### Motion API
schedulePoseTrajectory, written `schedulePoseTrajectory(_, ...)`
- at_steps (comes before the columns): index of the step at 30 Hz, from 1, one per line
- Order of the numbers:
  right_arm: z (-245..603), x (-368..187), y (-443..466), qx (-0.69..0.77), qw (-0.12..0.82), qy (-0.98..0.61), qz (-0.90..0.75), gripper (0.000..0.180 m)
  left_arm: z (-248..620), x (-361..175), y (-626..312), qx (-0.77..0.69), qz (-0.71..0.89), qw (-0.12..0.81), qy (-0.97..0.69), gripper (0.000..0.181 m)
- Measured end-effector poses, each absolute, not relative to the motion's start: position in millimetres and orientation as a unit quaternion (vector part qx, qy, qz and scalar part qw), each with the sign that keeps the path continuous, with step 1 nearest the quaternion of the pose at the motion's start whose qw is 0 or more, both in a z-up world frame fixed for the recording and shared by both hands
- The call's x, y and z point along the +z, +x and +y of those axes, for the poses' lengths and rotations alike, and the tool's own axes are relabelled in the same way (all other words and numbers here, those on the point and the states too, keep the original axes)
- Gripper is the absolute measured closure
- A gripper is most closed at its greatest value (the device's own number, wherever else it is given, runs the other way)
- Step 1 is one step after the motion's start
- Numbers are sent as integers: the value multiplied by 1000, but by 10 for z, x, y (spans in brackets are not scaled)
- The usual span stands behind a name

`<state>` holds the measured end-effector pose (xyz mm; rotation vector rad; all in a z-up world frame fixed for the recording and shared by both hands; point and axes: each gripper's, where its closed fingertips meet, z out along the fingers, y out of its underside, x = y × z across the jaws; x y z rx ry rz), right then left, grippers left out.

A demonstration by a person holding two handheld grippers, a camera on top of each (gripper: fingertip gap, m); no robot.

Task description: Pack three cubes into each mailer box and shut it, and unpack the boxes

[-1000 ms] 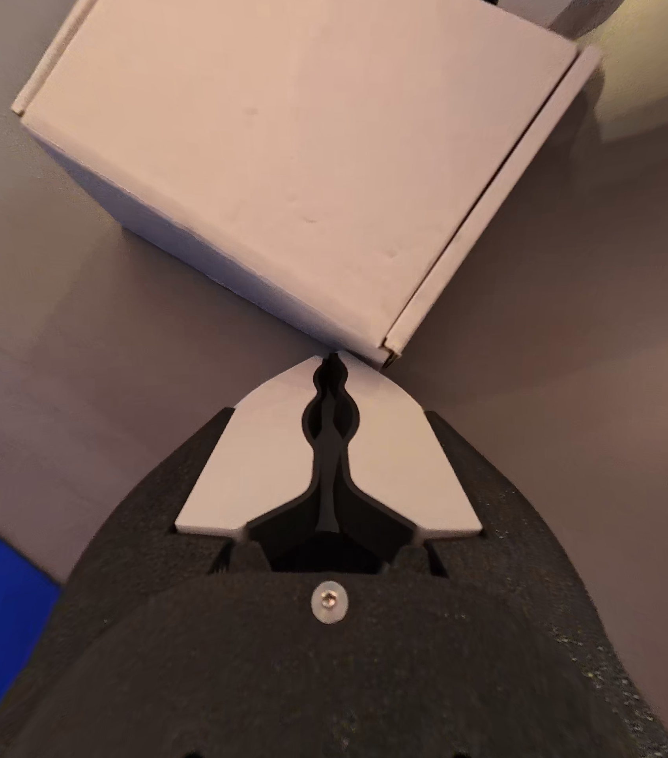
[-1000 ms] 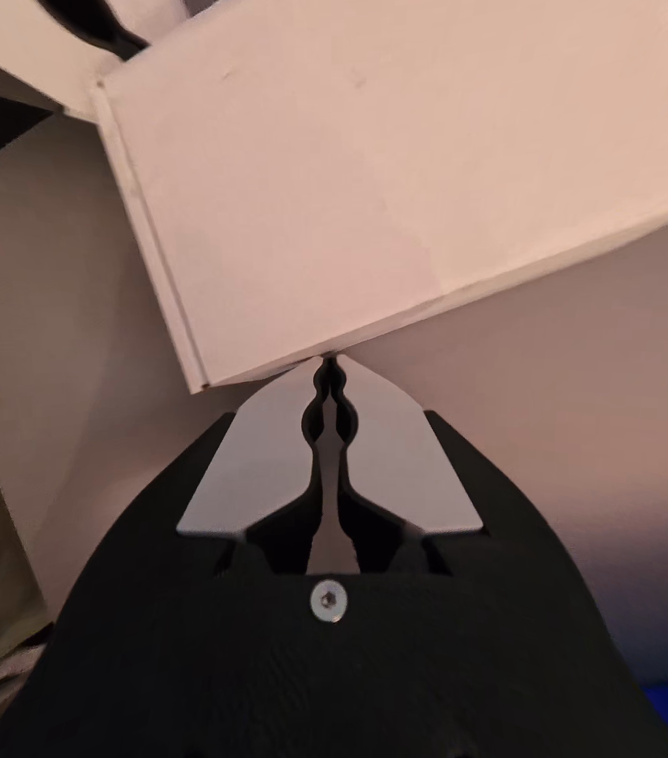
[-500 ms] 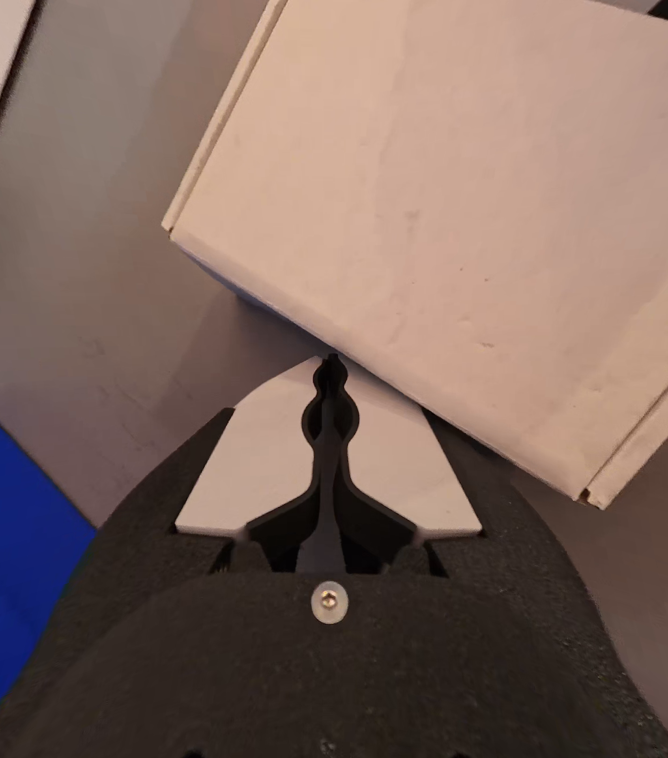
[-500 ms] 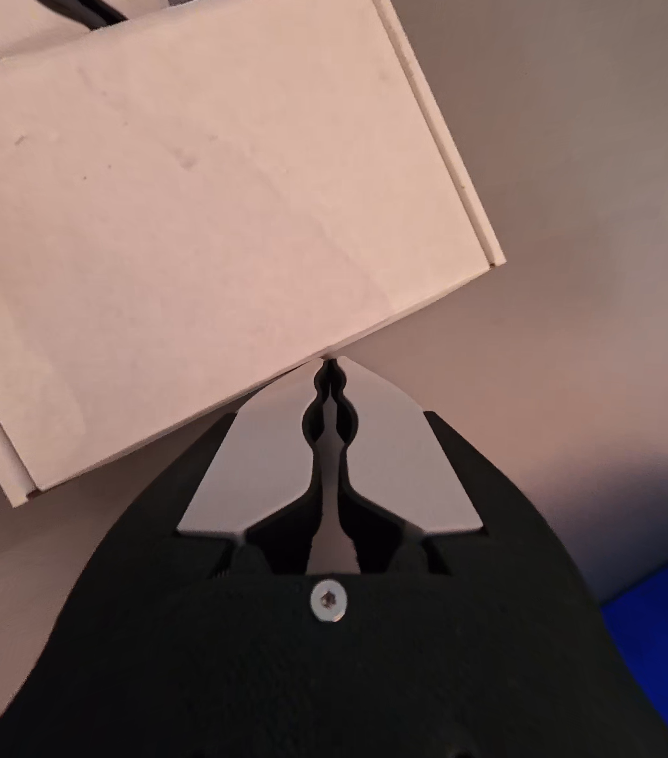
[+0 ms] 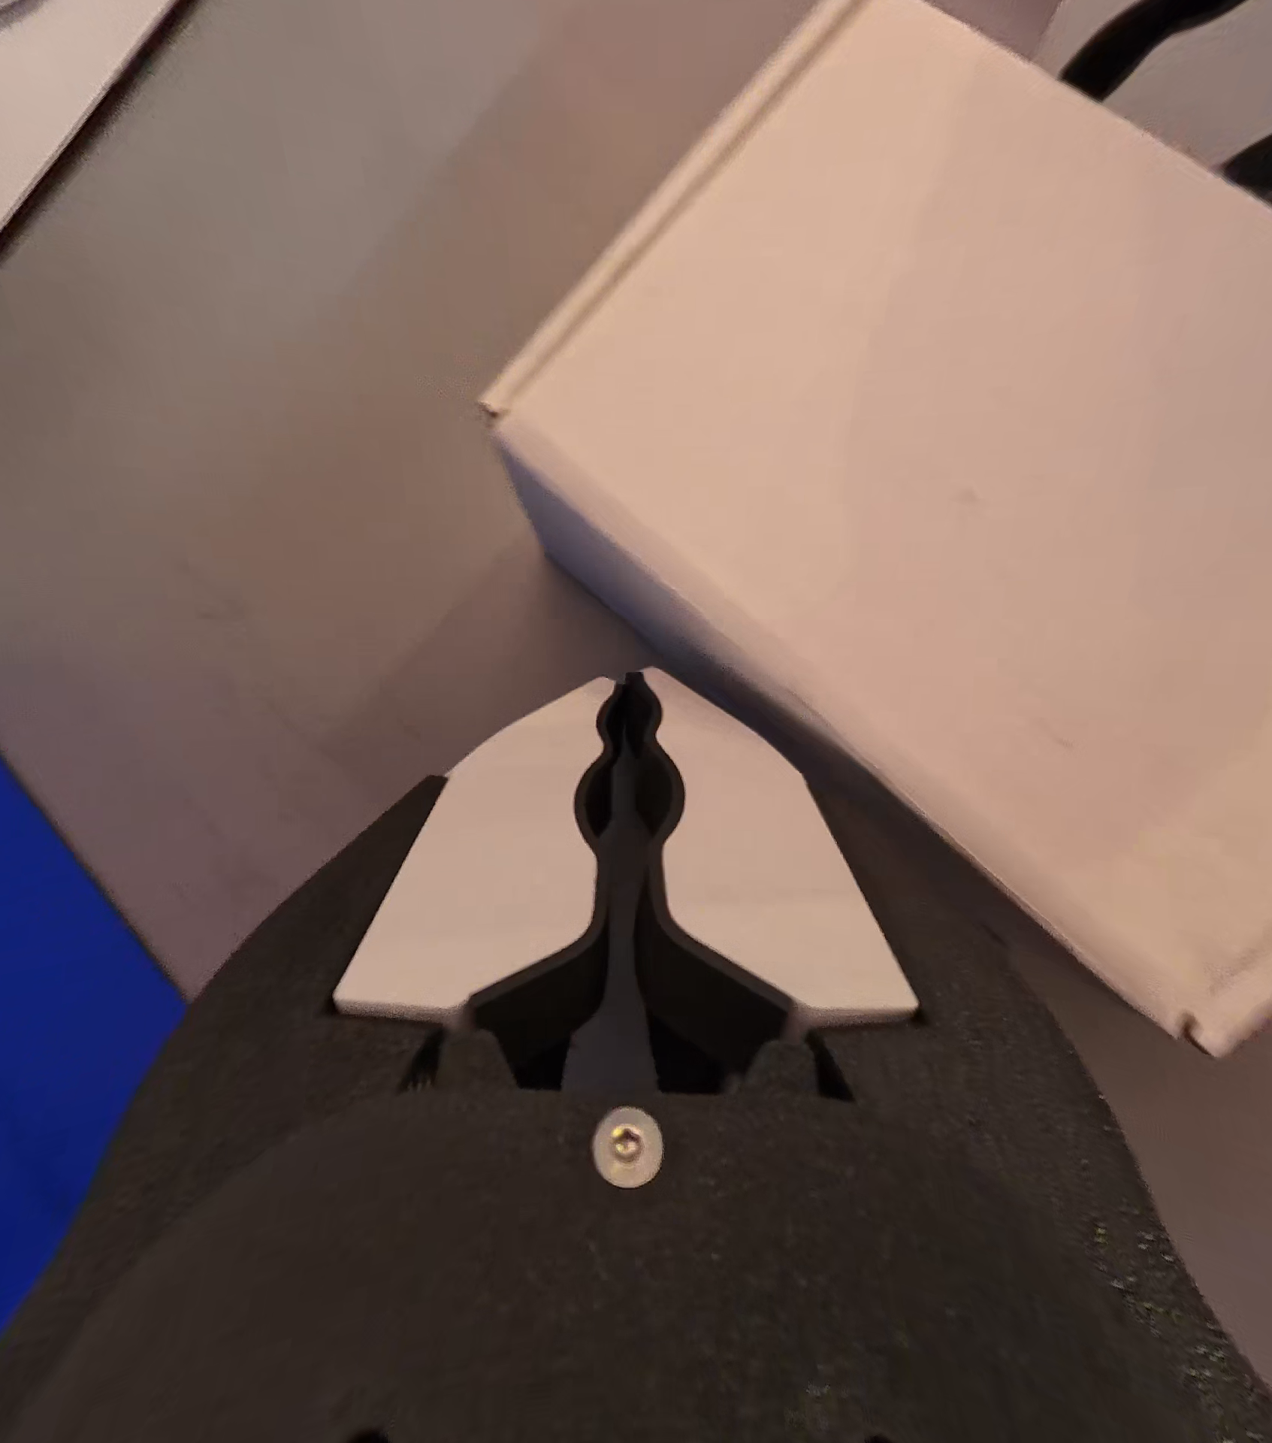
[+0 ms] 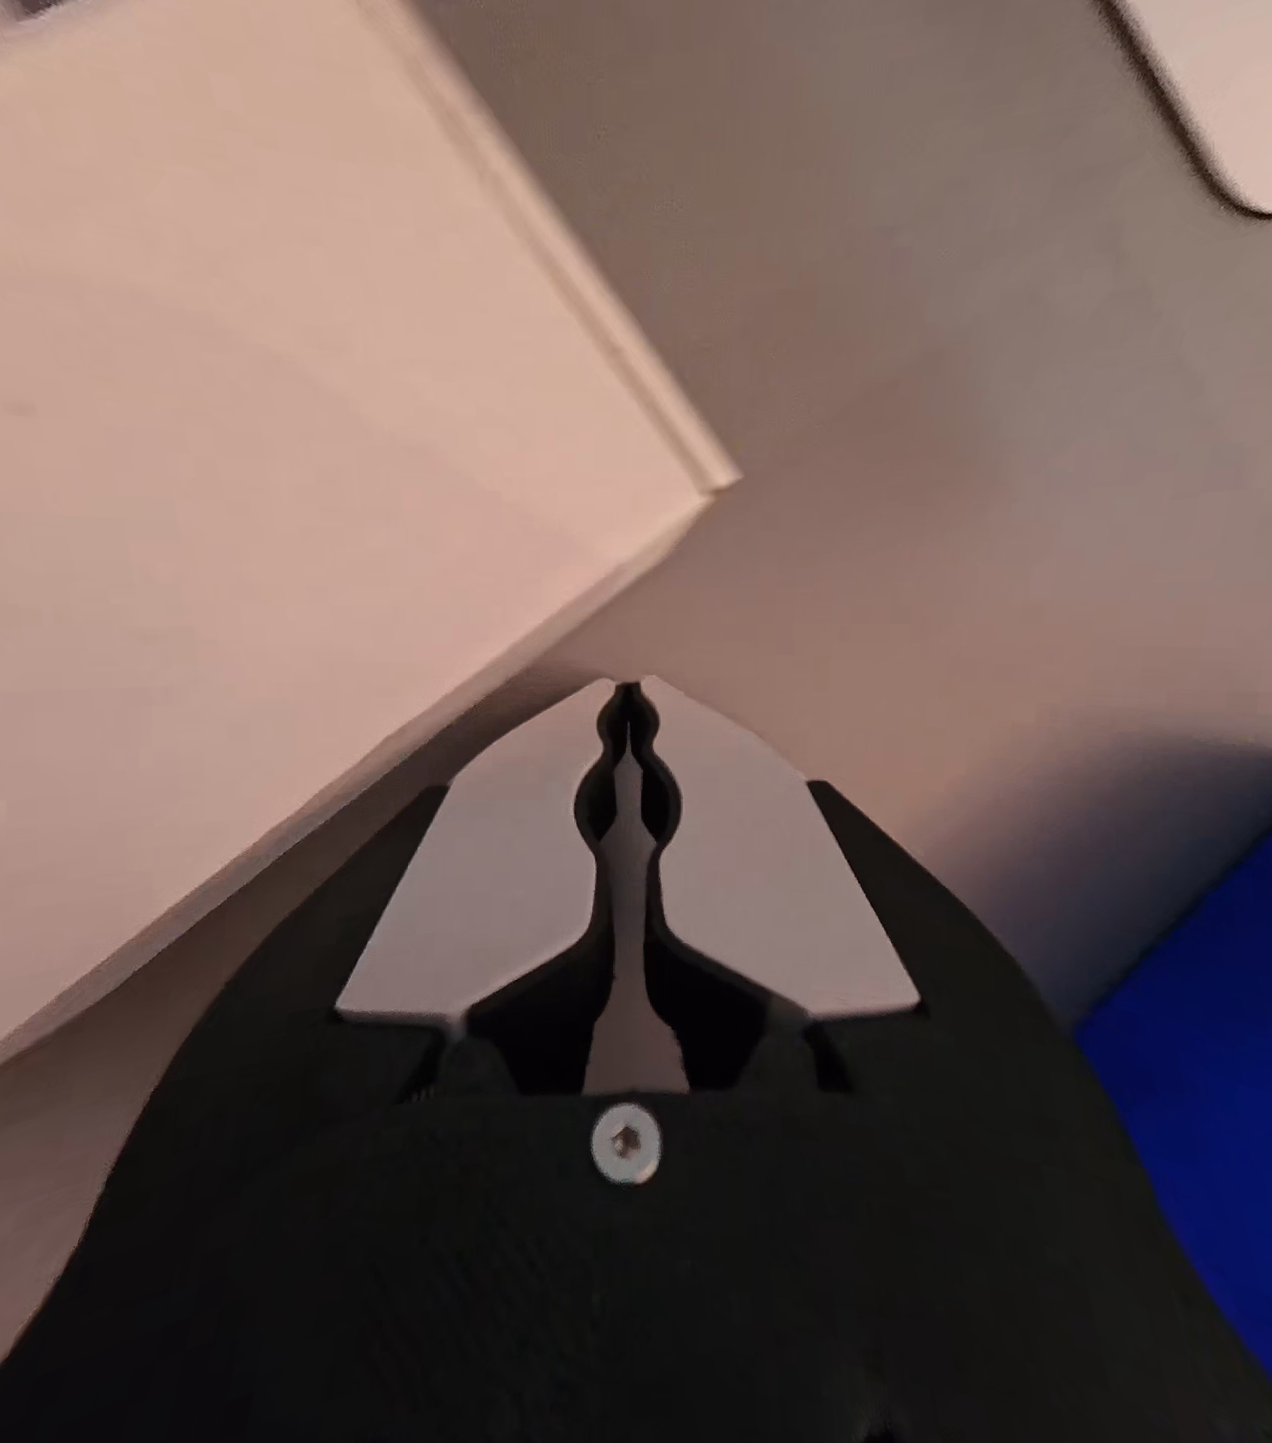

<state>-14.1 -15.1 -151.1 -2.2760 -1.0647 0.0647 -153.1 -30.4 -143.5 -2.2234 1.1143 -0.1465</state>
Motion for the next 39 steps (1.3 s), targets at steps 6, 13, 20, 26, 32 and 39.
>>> schedulePoseTrajectory(6, -23, -1546, -305, 63, 312, -850, -420, 178, -54, -1549, -1506, -44, 441, 290, -848, 181)
schedulePoseTrajectory(13, -69, -1550, -328, 83, 299, -847, -430, 179, -60, -1549, -1434, -65, 453, 312, -833, 181)
schedulePoseTrajectory(20, -59, -1555, -312, 88, 301, -850, -423, 179, -29, -1543, -1465, -44, 467, 311, -827, 180)
schedulePoseTrajectory(26, 219, -1532, -89, 33, 333, -864, -377, 178, 271, -1552, -1619, 6, 429, 304, -851, 181)
schedulePoseTrajectory(32, 260, -1545, -220, 55, 335, -854, -394, 179, 316, -1552, -1436, -10, 466, 315, -826, 181)
schedulePoseTrajectory(39, 217, -1555, -262, 97, 318, -863, -380, 179, 298, -1552, -1385, -26, 476, 333, -813, 181)
